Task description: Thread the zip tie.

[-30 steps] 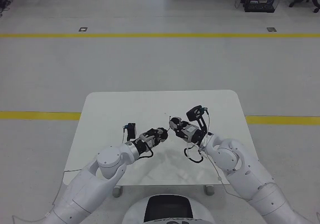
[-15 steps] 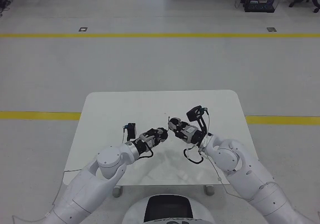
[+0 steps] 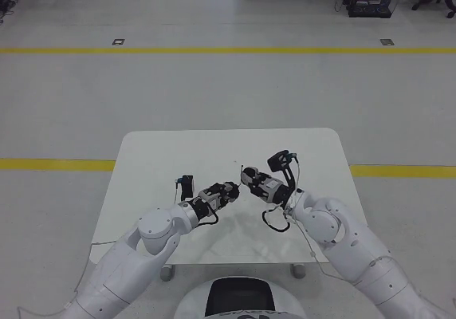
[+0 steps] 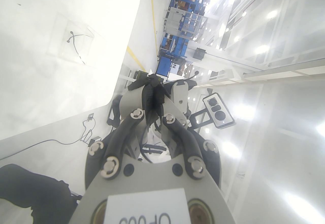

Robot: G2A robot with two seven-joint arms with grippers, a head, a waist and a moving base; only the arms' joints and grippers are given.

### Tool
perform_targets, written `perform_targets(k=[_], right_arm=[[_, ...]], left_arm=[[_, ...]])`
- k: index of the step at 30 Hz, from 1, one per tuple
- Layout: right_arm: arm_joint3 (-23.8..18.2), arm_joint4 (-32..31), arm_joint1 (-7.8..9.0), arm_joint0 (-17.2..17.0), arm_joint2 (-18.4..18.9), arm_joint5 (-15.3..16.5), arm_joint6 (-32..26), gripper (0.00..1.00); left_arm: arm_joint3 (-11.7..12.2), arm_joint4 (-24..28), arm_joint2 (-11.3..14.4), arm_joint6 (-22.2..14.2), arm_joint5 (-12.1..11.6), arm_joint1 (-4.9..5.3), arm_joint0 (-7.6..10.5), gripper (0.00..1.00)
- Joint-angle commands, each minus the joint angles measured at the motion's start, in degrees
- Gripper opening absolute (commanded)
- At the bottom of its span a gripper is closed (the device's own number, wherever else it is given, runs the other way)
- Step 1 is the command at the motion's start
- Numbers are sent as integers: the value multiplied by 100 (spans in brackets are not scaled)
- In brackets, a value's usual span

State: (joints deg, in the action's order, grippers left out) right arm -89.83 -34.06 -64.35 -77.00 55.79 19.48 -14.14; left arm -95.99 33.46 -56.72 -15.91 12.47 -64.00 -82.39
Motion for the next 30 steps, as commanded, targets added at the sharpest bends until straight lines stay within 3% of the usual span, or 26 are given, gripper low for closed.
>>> perform_targets(k=[1,20,22,23,24,30], right_arm=[[11,21,2,31,-22,0,5,0],[286,341,11,304,-354,0,31,0],[263,247,34,297,-351,0,49,56],[240,201,45,287,-350,0,64,92],[219,174,55,272,-344,0,82,100],[31,37,140,153,-244,0,153,100]], left_arm=[[0,0,0,0,0,0,0,0],[0,0,0,0,0,0,0,0],[0,0,0,0,0,0,0,0],[0,0,0,0,0,0,0,0],[0,0,0,0,0,0,0,0],[0,0,0,0,0,0,0,0]])
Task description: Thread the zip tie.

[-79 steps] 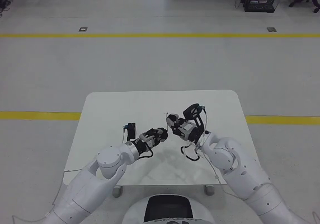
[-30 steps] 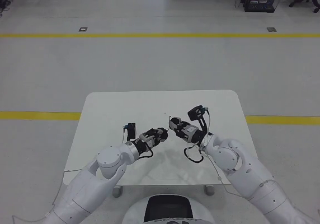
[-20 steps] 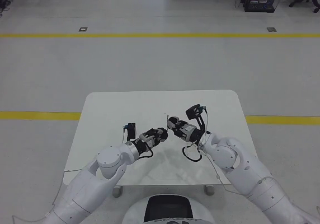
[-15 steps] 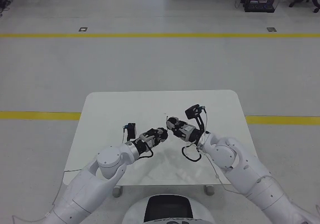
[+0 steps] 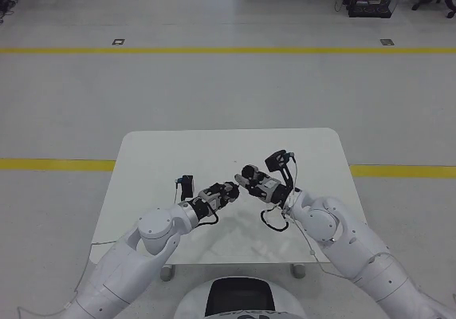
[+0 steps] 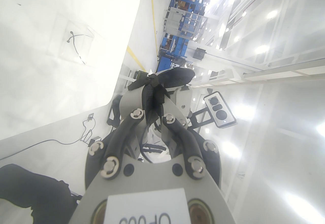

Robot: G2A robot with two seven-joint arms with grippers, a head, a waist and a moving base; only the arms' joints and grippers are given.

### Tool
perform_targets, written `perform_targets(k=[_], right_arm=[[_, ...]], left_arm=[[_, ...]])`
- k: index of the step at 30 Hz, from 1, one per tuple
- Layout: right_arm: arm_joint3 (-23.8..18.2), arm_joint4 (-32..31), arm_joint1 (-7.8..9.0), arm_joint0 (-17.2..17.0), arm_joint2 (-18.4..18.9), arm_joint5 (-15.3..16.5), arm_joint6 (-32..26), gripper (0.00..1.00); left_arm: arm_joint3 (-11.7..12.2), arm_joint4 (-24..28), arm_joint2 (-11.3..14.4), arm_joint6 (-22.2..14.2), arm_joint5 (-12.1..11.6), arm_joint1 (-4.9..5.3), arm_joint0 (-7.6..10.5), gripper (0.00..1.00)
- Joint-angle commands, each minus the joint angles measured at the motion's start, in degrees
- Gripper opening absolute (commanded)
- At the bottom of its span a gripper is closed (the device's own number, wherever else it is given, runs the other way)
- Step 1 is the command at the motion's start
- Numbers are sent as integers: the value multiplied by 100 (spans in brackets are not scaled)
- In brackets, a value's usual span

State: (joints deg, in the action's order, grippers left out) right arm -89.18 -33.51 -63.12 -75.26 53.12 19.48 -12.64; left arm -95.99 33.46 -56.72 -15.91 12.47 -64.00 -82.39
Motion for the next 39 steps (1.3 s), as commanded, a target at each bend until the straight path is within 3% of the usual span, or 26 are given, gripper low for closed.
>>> perform_targets(k=[1,8,18,22,27,31,39], right_arm=[[-64,-42,33,-44,54,0,3,100],[-529,-172,220,-328,414,0,-138,100],[-540,-223,232,-332,437,0,-157,100],[-538,797,242,-395,570,0,-152,100],[-692,2510,380,-400,910,0,-806,100],[-624,3480,444,-405,1169,0,-1480,100],[-139,5009,283,-291,1446,0,-2882,100]], left_arm=[[0,0,0,0,0,0,0,0],[0,0,0,0,0,0,0,0],[0,0,0,0,0,0,0,0],[112,336,-103,-128,-137,-5,-37,0],[146,610,-313,-269,-311,18,-144,0],[177,815,-418,-484,-461,29,-210,0],[447,1333,-501,-1158,-800,19,-209,0]])
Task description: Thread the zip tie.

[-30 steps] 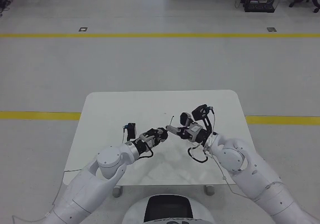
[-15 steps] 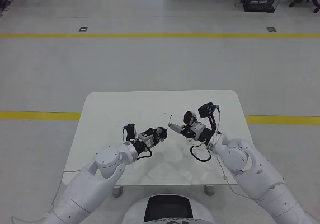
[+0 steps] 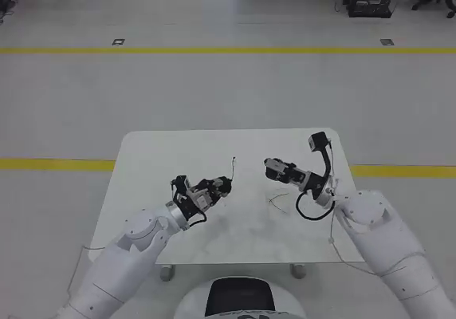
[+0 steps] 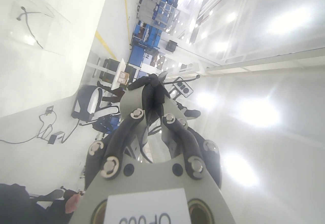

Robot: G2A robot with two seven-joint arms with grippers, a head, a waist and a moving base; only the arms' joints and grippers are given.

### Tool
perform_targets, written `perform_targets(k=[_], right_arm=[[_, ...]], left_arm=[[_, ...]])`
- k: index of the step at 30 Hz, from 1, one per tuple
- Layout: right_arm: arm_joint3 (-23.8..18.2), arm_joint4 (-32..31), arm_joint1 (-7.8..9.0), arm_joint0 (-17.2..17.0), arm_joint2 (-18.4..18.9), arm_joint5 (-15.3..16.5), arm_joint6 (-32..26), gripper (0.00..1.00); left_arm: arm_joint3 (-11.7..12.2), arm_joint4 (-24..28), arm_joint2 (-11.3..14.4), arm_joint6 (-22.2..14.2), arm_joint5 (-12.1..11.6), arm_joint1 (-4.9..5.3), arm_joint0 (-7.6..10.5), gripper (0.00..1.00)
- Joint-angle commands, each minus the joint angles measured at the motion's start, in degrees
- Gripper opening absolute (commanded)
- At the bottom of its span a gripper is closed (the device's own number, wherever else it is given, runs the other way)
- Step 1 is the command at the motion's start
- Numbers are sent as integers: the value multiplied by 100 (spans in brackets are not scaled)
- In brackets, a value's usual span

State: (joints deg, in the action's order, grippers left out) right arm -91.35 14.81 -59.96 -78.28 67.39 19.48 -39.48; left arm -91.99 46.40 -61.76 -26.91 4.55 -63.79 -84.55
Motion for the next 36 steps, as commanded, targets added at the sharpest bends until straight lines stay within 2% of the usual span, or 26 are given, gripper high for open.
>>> perform_targets(k=[1,3,11,12,15,19,22,30,33,36], right_arm=[[159,288,-68,35,44,0,-360,100],[382,119,-119,92,50,0,-560,100],[382,119,-119,92,50,0,-560,100],[378,167,-123,77,40,-14,-545,100],[416,801,-157,35,-16,-41,-682,100],[740,1853,-199,67,-27,0,-1291,100],[973,2323,-230,114,-31,0,-1669,100],[1498,3202,-354,301,-272,-60,-2417,100],[1552,3269,-370,343,-314,-71,-2510,100],[1552,3269,-370,343,-314,-71,-2510,100]], left_arm=[[86,32,6,-76,15,-2,28,0],[84,-154,45,-102,81,4,80,0],[74,-225,49,-84,117,8,91,0],[76,-164,52,-44,56,0,79,0],[109,325,70,-281,-135,-36,44,0],[272,956,82,-794,-323,-78,62,0],[405,1213,135,-1059,-419,-110,116,0],[741,1801,339,-1586,-649,-218,280,0],[821,1761,368,-1566,-707,-238,355,0],[821,1761,368,-1566,-707,-238,355,0]])
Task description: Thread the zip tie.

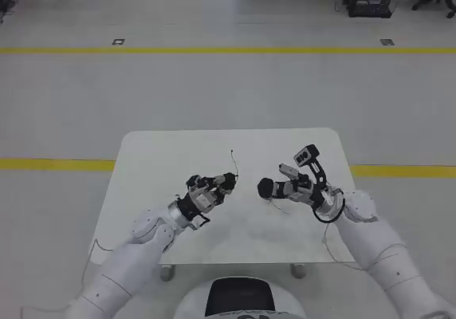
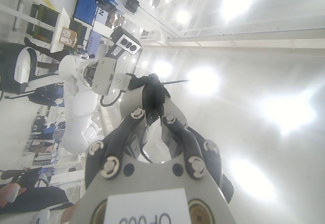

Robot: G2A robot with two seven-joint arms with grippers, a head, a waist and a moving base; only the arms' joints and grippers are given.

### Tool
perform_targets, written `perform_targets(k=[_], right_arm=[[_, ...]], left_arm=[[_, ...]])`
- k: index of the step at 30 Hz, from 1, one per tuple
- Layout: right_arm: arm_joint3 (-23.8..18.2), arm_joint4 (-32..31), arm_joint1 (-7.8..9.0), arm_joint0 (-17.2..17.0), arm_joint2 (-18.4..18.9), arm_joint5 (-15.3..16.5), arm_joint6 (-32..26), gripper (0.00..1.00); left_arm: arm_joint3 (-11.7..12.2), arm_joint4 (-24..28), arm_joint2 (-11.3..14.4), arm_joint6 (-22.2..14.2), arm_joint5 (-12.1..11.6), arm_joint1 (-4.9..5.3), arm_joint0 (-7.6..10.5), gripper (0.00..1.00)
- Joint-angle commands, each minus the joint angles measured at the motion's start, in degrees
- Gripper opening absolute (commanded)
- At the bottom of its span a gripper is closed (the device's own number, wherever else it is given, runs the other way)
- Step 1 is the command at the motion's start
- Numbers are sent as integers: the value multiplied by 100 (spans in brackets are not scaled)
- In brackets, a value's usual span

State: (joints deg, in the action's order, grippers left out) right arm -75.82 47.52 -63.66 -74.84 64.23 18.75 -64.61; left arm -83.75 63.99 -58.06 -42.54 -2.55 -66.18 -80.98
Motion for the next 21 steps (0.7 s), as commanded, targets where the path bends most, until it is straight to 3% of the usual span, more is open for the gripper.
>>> perform_targets(k=[1,6,10,16,21], right_arm=[[-1,-2,0,-1,1,1,2,100],[-1,-2,0,-1,1,1,2,100],[62,700,-70,-109,-88,-192,-100,100],[724,2070,-248,-66,-301,-334,-980,100],[1316,2430,-428,149,-599,-345,-1358,100]], left_arm=[[-3,2,-1,-3,3,1,-2,0],[-3,2,-1,-3,3,1,-2,0],[64,793,-10,-293,-71,-63,-75,0],[414,1529,78,-892,-83,-157,-72,0],[723,1977,250,-1388,-37,-267,48,0]])
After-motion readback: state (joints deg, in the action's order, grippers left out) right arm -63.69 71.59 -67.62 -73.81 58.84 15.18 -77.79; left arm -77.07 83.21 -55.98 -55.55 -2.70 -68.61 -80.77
